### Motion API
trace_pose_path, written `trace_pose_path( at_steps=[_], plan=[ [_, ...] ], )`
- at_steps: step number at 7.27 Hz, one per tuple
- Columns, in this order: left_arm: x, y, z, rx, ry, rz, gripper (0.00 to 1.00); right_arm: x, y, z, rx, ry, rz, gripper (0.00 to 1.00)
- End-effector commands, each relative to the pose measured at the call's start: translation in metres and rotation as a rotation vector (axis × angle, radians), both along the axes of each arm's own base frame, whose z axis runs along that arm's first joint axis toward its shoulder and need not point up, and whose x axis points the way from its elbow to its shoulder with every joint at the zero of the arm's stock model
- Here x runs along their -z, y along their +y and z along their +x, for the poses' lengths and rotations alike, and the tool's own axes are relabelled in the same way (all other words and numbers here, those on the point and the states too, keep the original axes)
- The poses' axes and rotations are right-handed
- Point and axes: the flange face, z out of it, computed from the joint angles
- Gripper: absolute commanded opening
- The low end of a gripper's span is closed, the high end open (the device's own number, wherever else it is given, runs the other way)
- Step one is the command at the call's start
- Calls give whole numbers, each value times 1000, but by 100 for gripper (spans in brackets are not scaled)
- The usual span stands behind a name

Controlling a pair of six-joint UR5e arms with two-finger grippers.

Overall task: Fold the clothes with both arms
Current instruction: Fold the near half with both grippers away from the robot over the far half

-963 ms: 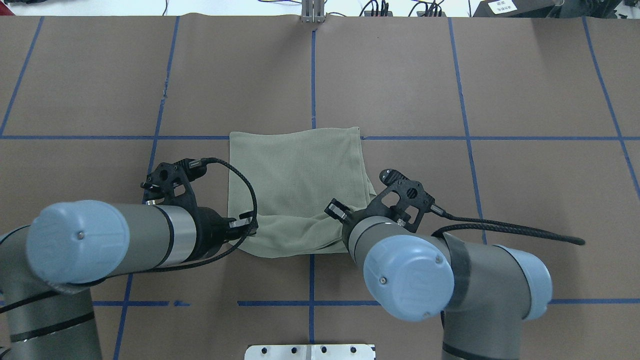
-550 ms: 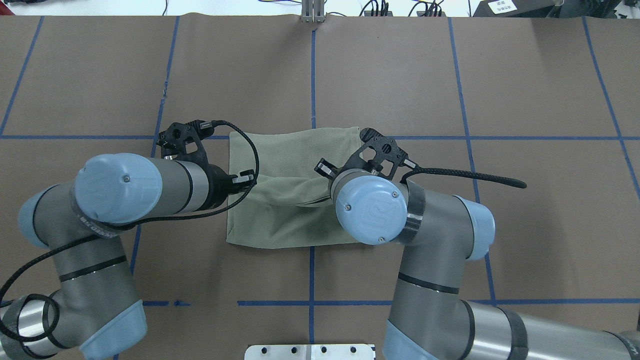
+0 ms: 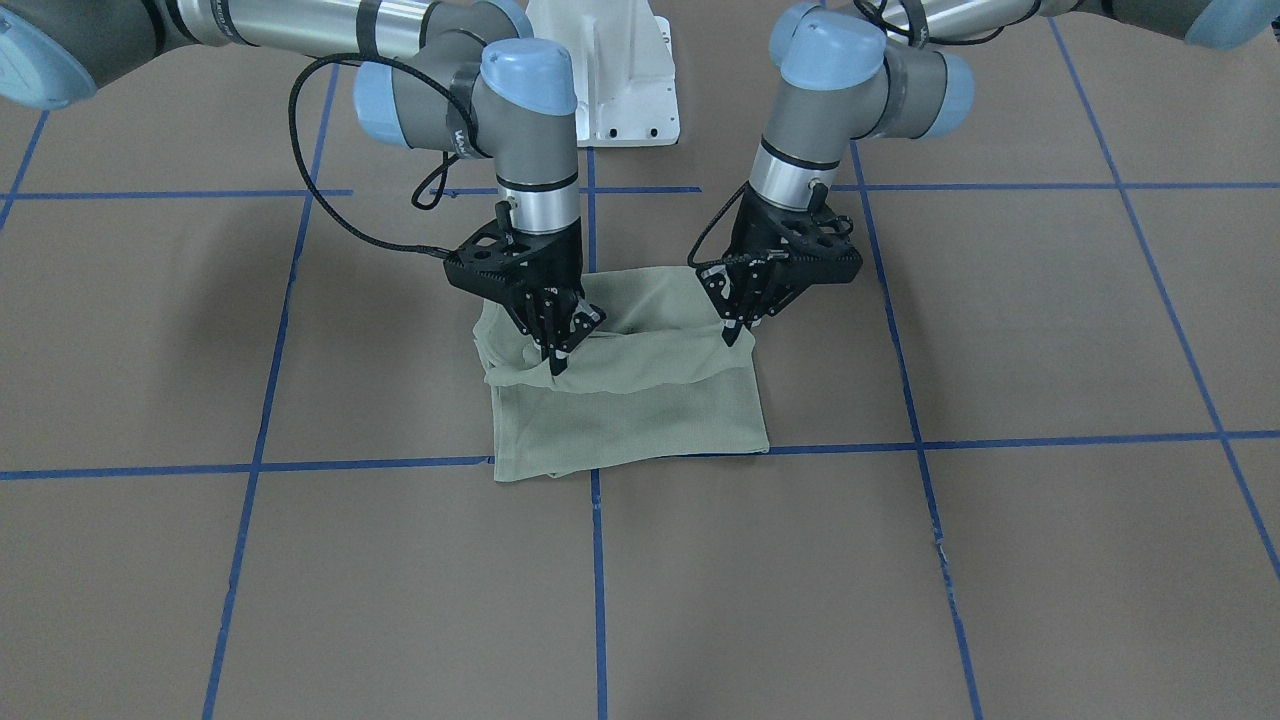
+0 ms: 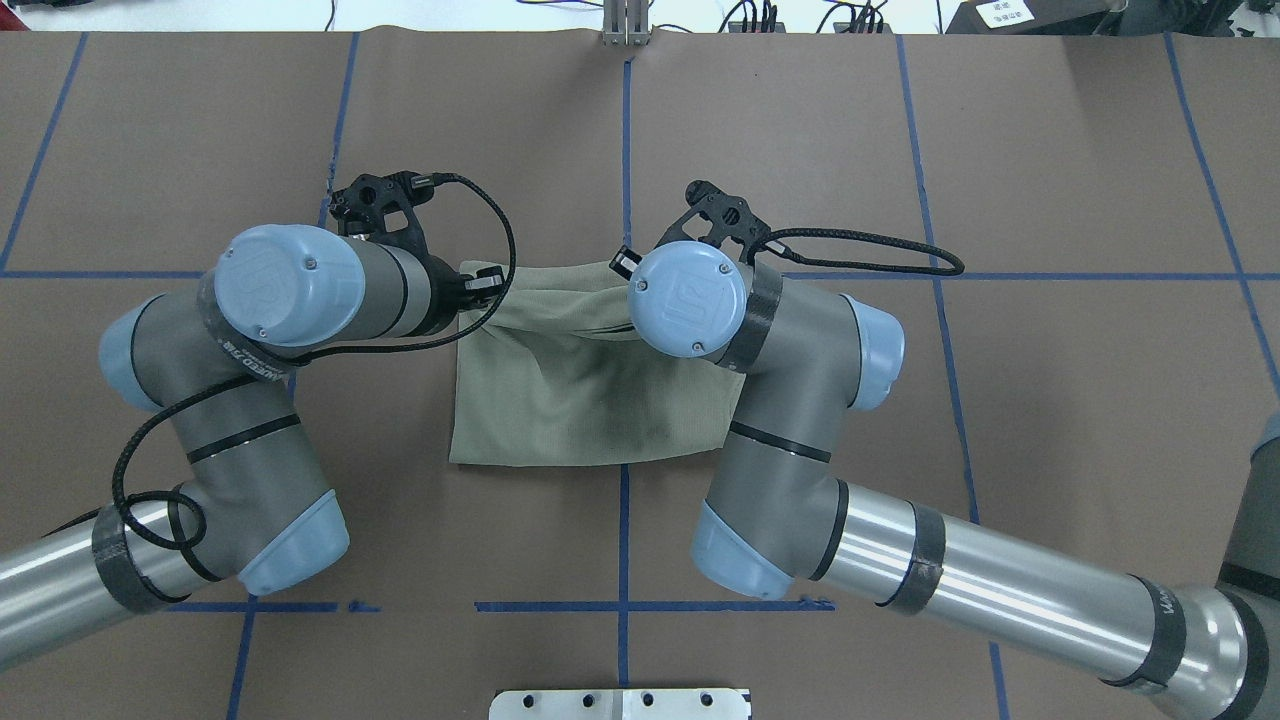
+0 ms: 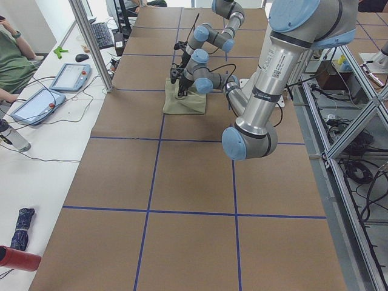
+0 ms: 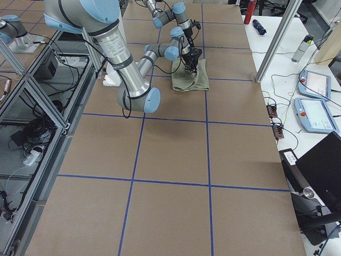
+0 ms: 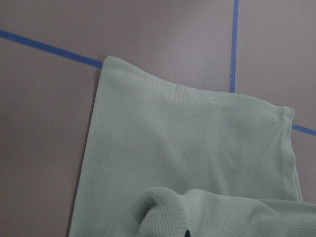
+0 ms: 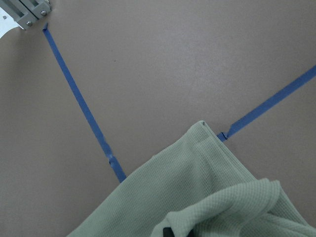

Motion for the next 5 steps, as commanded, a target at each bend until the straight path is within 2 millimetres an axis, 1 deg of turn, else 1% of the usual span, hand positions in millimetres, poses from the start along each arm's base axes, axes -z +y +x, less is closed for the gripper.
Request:
trace_pose_path(
  at_steps=[1, 2, 3, 4, 5],
  plan=[
    [-26, -27, 15, 0, -37, 15, 0, -7, -24, -8, 14, 16, -4, 0],
    [-30, -28, 17, -7, -42, 27, 30, -14, -33, -12, 35, 32, 25, 50],
    [-27, -30, 14, -44, -62, 98, 99, -17, -41, -12, 76, 70, 83, 100],
    [-24, -37, 3, -52, -60, 141, 100, -14, -54, 0, 85, 66, 85, 100],
    [-21, -51, -16, -57, -82, 191, 100, -2, -57, 10, 149, 38, 92, 100]
  ],
)
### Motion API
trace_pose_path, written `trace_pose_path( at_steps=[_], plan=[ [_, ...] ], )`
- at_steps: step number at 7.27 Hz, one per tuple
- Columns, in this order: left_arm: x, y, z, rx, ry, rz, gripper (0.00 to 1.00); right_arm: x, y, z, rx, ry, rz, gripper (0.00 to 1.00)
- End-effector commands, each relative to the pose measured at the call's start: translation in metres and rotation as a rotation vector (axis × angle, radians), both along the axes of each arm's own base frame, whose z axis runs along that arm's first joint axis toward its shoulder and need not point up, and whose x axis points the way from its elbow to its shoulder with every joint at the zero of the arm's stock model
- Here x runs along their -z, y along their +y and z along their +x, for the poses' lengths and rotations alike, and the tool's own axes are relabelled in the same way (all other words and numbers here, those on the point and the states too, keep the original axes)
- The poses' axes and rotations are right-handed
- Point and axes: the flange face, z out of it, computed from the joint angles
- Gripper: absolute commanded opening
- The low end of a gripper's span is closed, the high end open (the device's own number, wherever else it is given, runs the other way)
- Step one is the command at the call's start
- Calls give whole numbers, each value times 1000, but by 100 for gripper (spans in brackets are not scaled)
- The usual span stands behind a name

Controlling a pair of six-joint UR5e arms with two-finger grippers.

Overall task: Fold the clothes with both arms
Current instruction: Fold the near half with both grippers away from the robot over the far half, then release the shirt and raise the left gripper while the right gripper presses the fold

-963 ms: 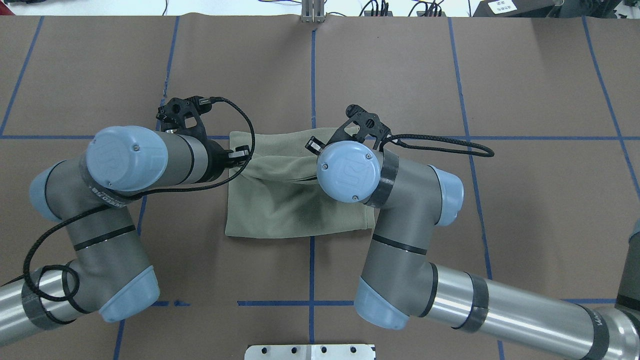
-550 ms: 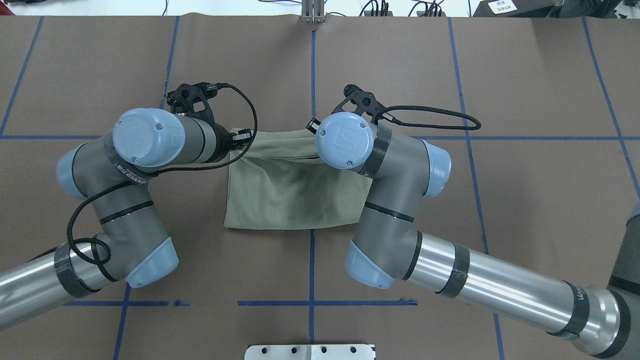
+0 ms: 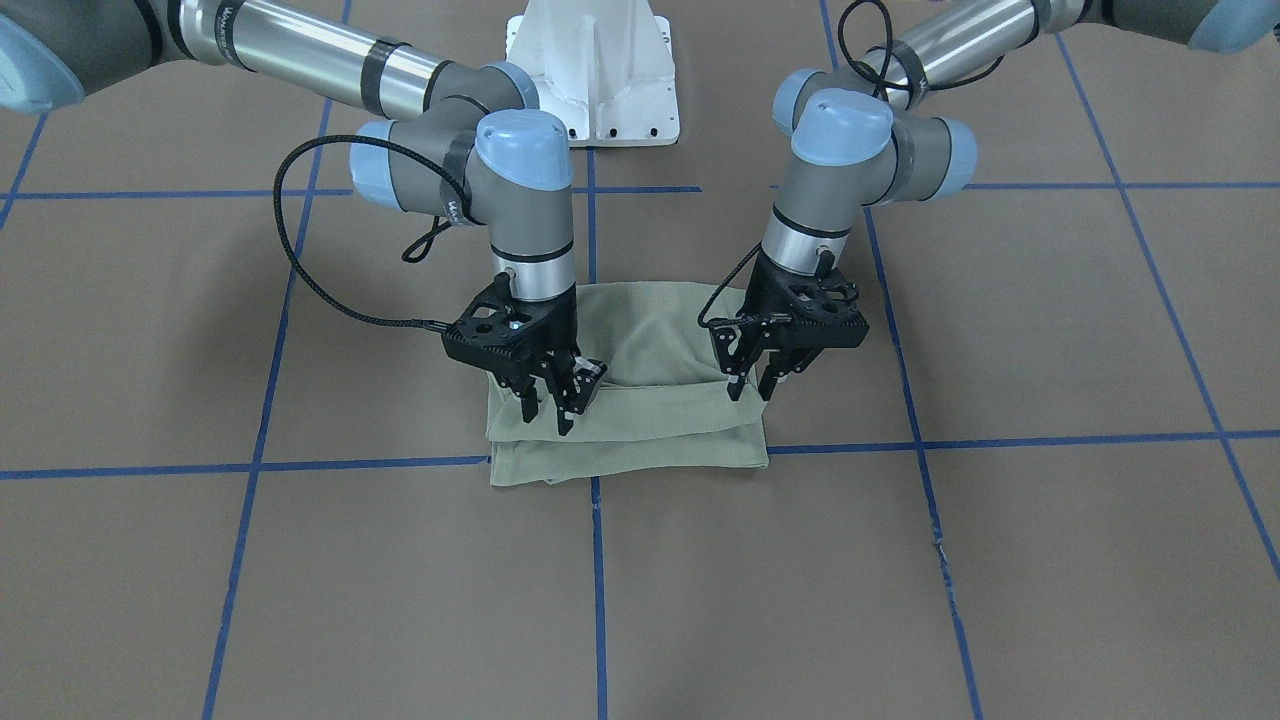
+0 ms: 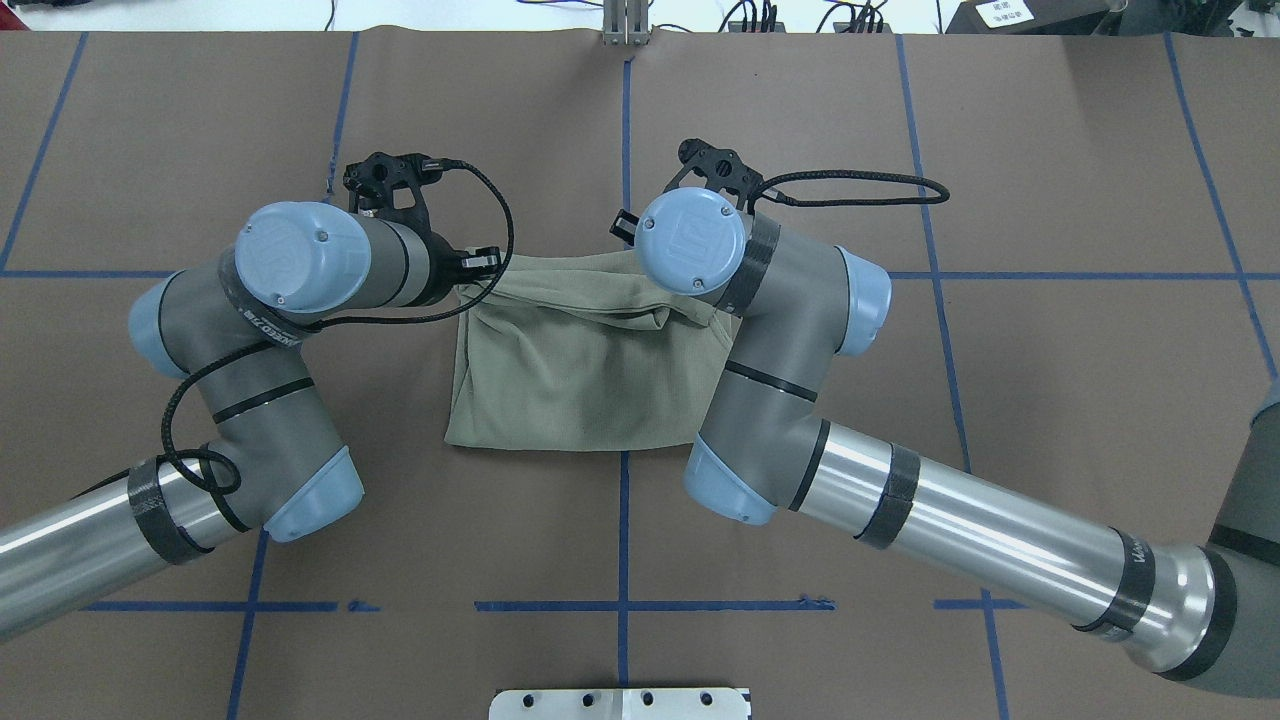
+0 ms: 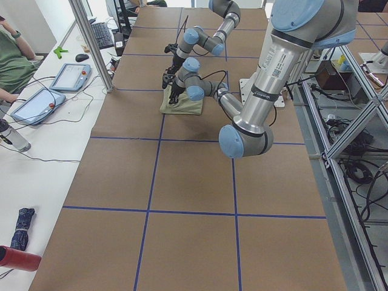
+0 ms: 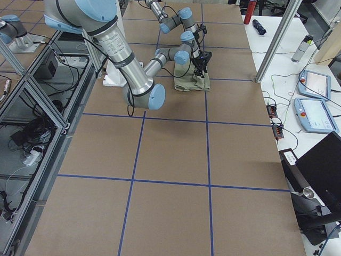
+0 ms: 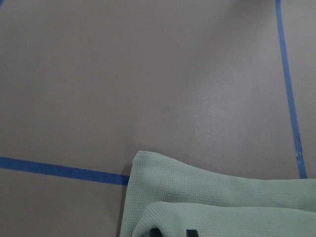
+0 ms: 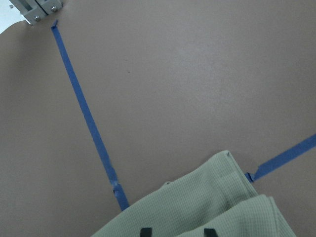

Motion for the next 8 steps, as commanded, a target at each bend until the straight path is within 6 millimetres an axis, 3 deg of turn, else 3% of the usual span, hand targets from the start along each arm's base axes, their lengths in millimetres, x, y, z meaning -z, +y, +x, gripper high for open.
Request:
trace_pose_path(
  at_steps=[1, 2, 4, 6, 7, 8],
  plan=[
    [0, -29, -43, -90, -31, 89, 100, 24, 0, 18, 83, -49, 17, 100],
    [-4, -45, -69, -136, -54, 134, 100, 25, 20, 4, 116, -46, 31, 100],
    [-8, -48, -74, -134, -61, 135, 100, 17, 67, -42, 269, 69, 168, 100],
    [-7, -47, -74, -132, -57, 133, 100, -9, 63, -60, 366, 216, 272, 100],
    [-7, -46, -73, -132, -56, 131, 100, -5, 60, -64, 367, 225, 280, 100],
    [-5, -46, -74, -131, -53, 132, 100, -1, 50, -79, 360, 255, 276, 100]
  ],
)
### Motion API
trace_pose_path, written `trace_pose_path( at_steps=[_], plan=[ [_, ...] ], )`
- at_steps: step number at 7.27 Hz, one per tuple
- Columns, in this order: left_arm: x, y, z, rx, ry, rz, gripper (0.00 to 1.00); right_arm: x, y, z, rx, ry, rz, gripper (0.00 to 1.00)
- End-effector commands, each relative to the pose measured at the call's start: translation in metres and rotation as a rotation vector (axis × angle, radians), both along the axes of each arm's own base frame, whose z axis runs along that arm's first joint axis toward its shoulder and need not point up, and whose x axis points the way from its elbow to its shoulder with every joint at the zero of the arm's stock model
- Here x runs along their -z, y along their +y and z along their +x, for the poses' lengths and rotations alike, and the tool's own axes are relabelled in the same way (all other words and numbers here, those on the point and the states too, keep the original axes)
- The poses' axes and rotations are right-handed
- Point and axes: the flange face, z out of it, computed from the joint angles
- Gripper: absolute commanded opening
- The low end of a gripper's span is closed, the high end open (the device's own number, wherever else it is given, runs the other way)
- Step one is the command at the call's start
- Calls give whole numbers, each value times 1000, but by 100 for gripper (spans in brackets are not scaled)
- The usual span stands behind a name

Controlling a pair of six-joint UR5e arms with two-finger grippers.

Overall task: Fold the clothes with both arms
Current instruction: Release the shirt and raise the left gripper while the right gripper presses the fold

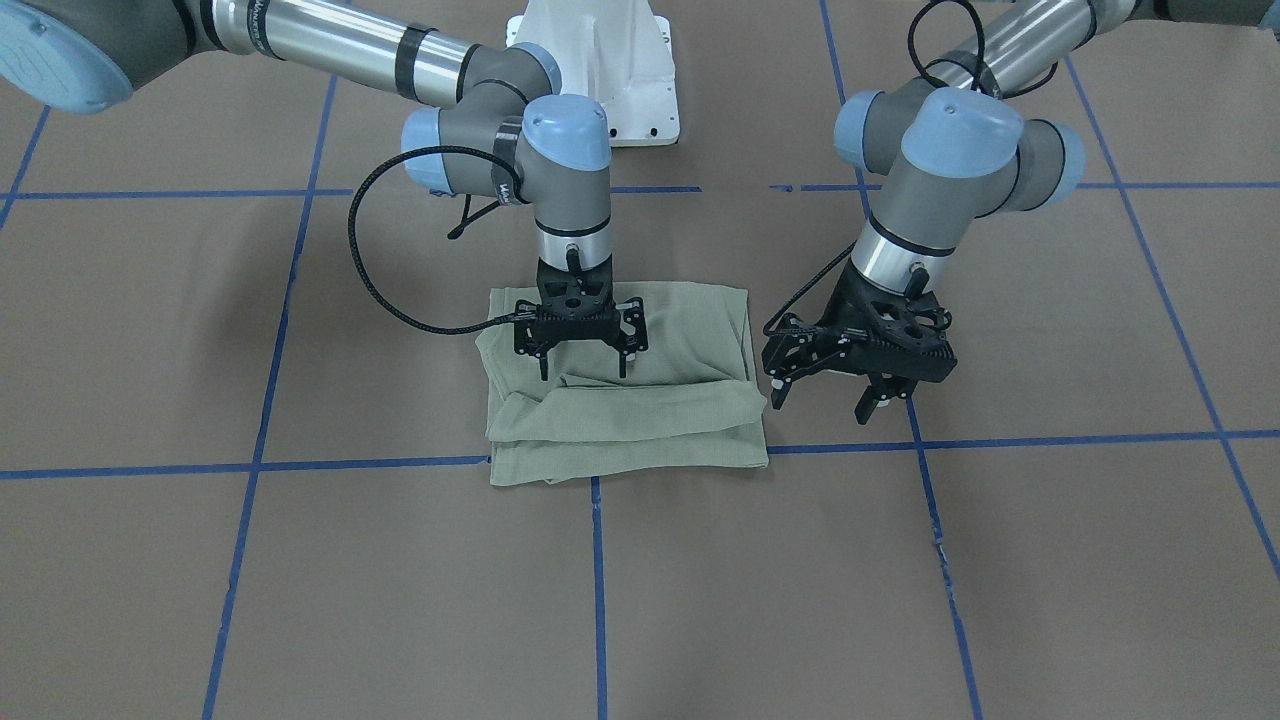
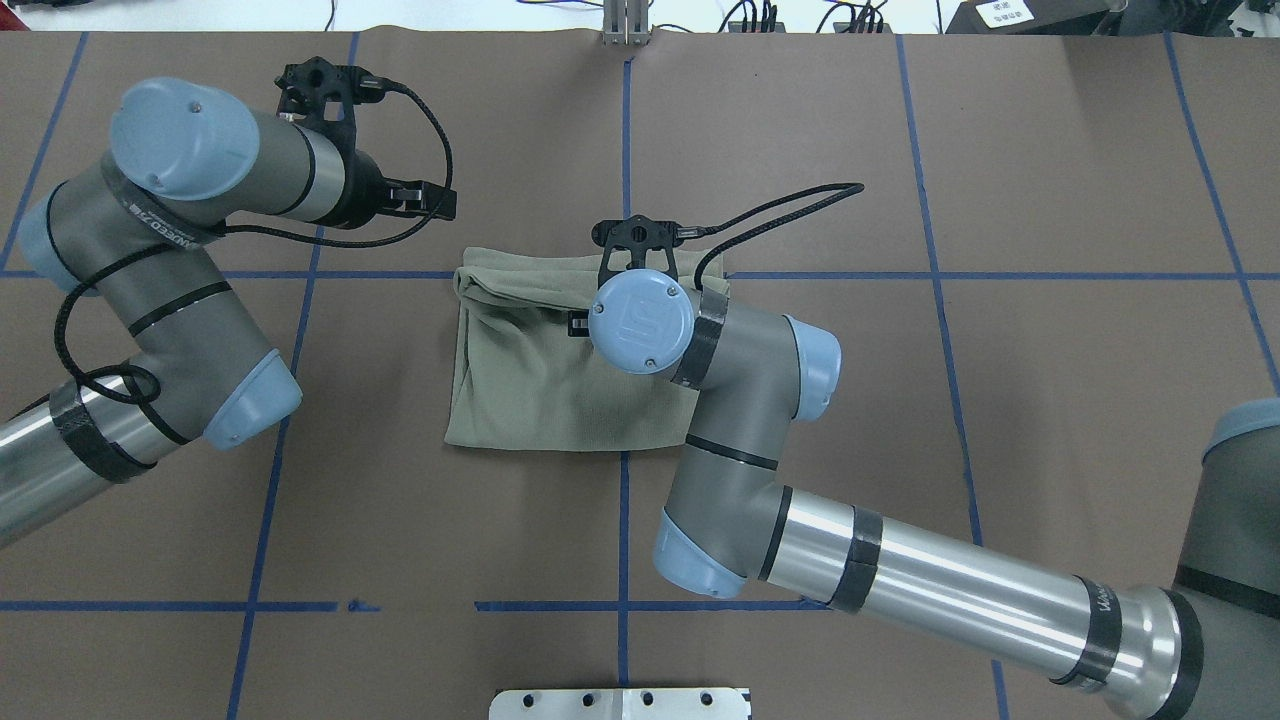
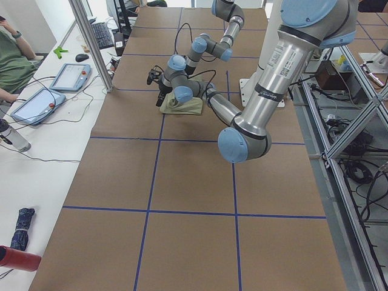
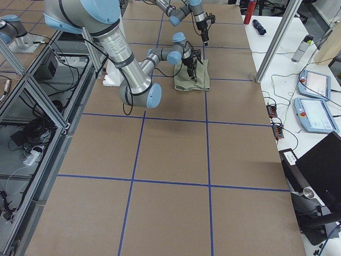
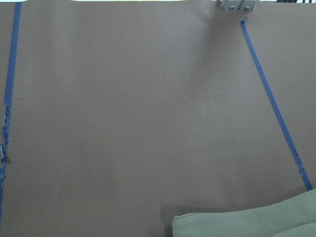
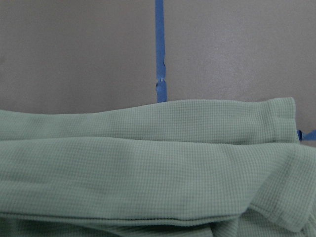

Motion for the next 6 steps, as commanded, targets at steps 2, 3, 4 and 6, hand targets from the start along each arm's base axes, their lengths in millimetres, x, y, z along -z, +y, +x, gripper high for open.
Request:
trace_pose_path(
  at_steps=[2, 3, 4, 6],
  plan=[
    [2, 0, -1, 2, 4, 1, 100, 5, -11, -20, 4, 46, 19, 100],
    [2, 0, -1, 3, 5, 0, 100, 3, -20, -15, 0, 56, 29, 100],
    [3, 1, -2, 3, 6, 1, 100, -5, -37, -7, -28, 76, 29, 100],
    [9, 4, -5, 4, 16, 9, 100, -21, -77, 14, -75, 115, 28, 100]
  ],
)
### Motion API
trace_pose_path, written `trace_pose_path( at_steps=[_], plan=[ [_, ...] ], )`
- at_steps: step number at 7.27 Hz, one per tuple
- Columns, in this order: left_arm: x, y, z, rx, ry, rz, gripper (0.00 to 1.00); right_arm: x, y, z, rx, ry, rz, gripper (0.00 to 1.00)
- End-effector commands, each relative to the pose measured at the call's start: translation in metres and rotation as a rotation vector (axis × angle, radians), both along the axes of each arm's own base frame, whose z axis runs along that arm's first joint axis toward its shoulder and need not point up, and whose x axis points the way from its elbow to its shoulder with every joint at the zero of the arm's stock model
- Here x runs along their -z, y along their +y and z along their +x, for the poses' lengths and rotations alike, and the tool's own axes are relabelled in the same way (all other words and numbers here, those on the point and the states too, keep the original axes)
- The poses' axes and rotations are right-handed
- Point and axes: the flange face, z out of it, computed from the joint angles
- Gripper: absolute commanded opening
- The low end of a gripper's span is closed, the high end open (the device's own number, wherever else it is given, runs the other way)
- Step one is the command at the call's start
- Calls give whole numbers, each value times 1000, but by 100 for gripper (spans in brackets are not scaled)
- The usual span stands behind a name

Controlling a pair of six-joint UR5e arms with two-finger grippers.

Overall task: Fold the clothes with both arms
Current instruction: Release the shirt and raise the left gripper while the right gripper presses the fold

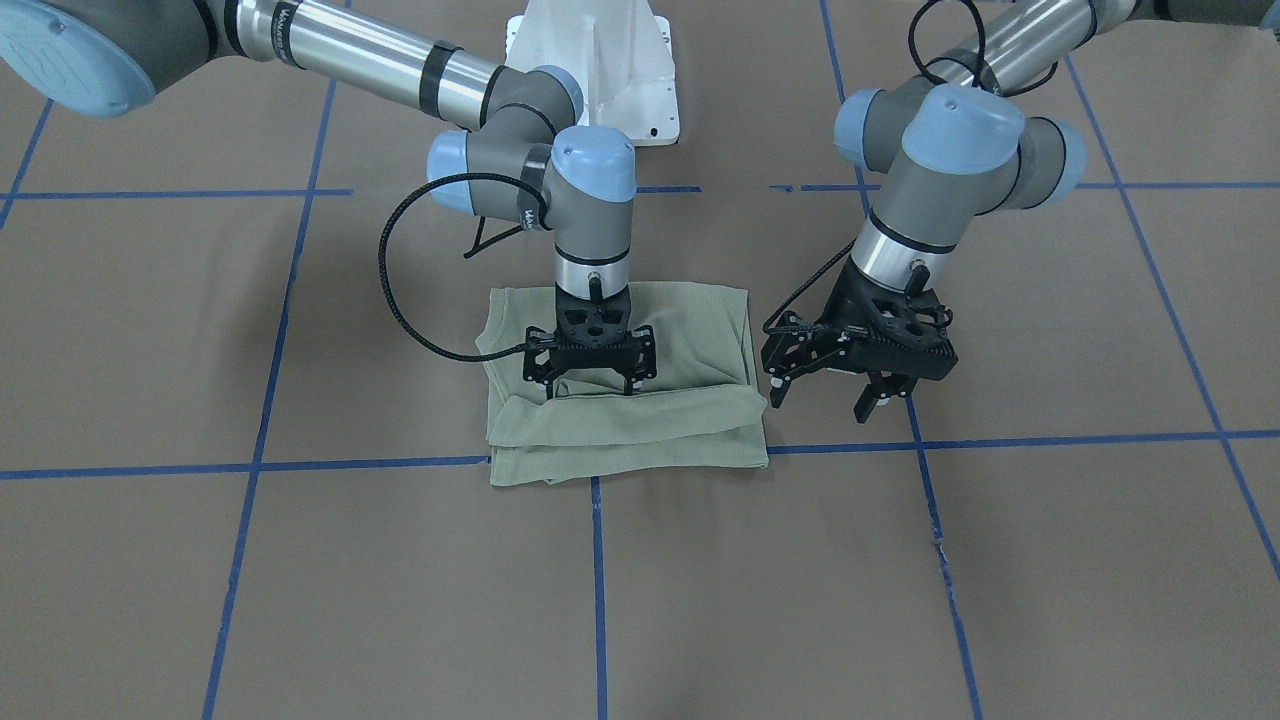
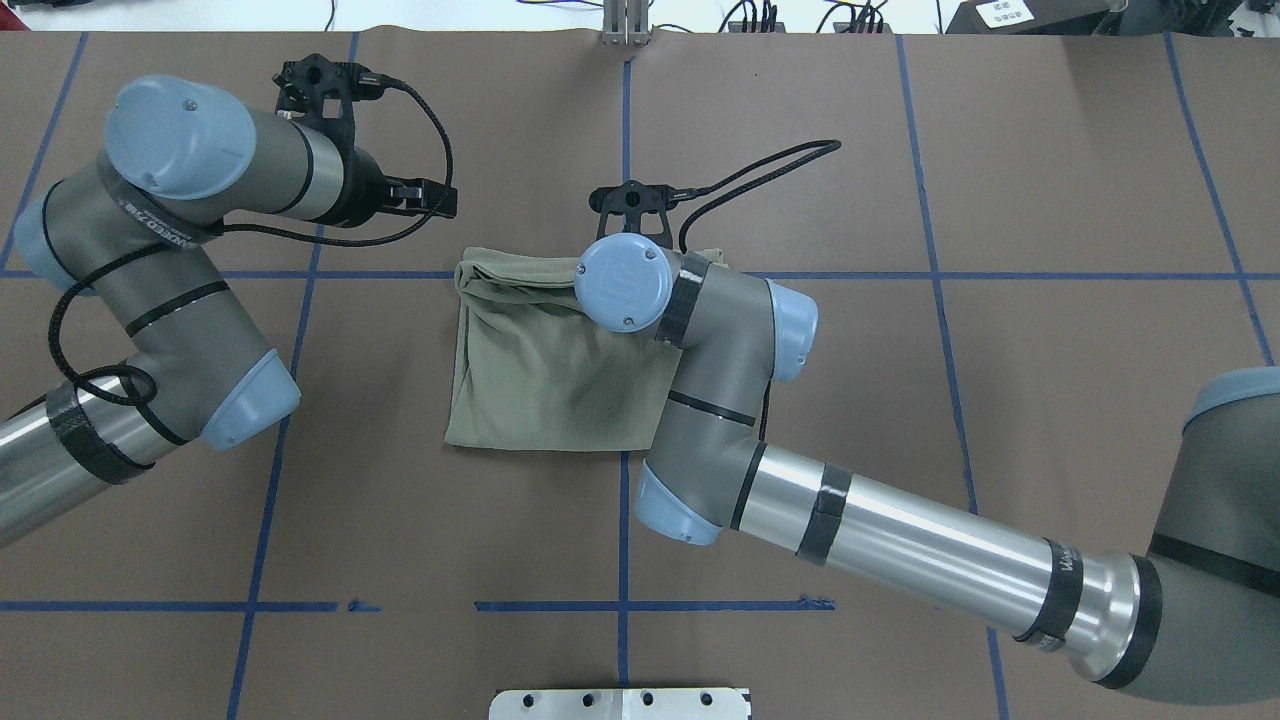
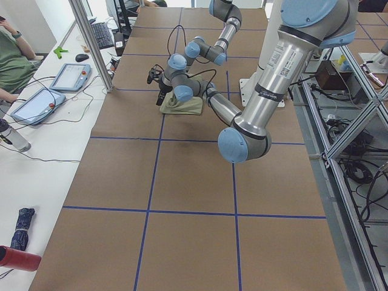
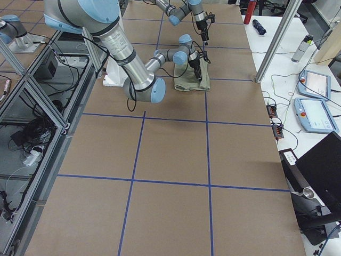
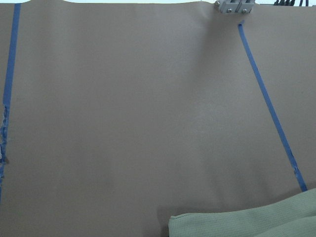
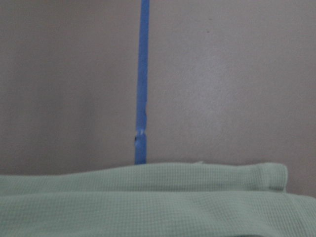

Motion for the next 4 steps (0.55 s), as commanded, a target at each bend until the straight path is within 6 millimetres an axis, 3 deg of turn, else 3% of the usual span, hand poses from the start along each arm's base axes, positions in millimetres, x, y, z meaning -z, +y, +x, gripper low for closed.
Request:
trace_pose_path(
  at_steps=[1, 2, 3, 4],
  plan=[
    [3, 2, -2, -1, 6, 3, 100, -17, -50, 25, -53, 49, -6, 100],
    [0, 3, -3, -1, 2, 0, 100, -7, -81, 39, -83, 47, 4, 100],
    [0, 3, -3, -1, 4, 1, 100, 19, -98, 53, -102, 16, 15, 100],
    [-1, 5, -5, 0, 4, 0, 100, 51, -96, 53, -93, -40, 11, 100]
  ],
)
